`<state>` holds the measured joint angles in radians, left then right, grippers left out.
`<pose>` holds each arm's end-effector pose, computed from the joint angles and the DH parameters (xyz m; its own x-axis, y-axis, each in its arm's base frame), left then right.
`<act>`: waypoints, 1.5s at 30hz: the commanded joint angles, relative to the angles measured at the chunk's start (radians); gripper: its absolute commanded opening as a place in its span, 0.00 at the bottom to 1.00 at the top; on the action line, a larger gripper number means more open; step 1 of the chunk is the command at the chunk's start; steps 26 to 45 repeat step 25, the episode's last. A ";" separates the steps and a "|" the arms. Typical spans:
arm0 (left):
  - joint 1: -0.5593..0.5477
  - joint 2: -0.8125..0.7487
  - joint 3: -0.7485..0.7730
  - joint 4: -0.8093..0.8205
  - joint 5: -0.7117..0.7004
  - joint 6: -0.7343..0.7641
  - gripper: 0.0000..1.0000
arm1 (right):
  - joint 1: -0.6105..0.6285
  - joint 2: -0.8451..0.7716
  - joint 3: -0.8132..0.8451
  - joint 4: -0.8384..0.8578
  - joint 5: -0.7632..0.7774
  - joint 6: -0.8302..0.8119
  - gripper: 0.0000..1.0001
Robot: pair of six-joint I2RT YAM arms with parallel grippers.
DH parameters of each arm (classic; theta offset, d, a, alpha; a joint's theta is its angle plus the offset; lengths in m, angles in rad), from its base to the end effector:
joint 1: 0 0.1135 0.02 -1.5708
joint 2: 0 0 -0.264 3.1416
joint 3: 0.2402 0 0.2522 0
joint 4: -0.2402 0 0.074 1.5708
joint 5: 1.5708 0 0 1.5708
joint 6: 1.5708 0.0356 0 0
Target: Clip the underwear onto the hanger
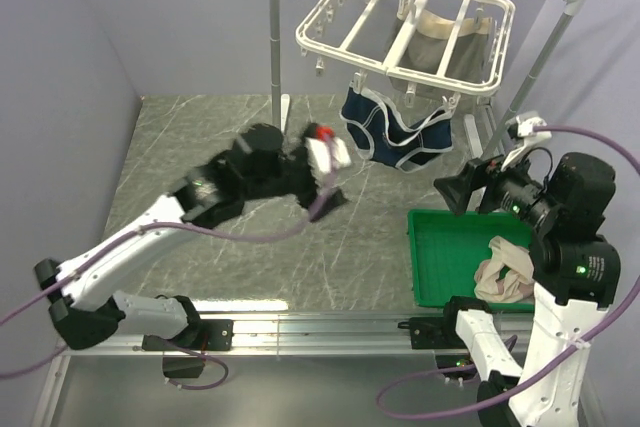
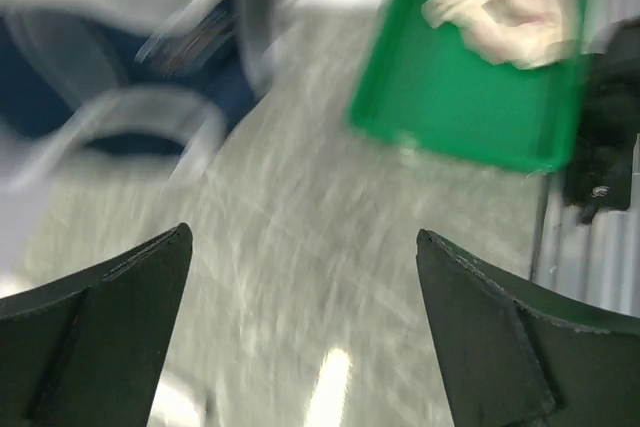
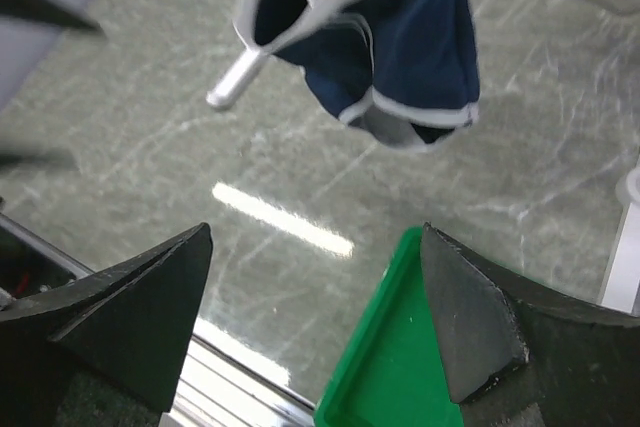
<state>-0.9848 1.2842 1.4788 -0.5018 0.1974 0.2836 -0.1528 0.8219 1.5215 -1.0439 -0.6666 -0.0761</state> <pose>0.1479 -0.2354 0.4400 0.0970 0.3500 -0.9317 0.9304 0.3006 0.2098 0.0874 0.0088 0.4761 -0.2980 -0.0146 -0.9545 -0.4797 0.8668 0.1365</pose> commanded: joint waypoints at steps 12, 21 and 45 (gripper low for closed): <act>0.658 -0.339 -0.282 -0.188 -0.036 -0.363 0.99 | 0.007 -0.133 -0.409 0.028 0.133 -0.183 0.96; 0.729 -0.500 -0.451 -0.196 -0.124 -0.327 0.99 | 0.009 -0.155 -0.480 0.067 0.157 -0.202 0.98; 0.748 -0.491 -0.437 -0.198 -0.133 -0.331 0.99 | 0.009 -0.170 -0.469 0.058 0.160 -0.203 0.98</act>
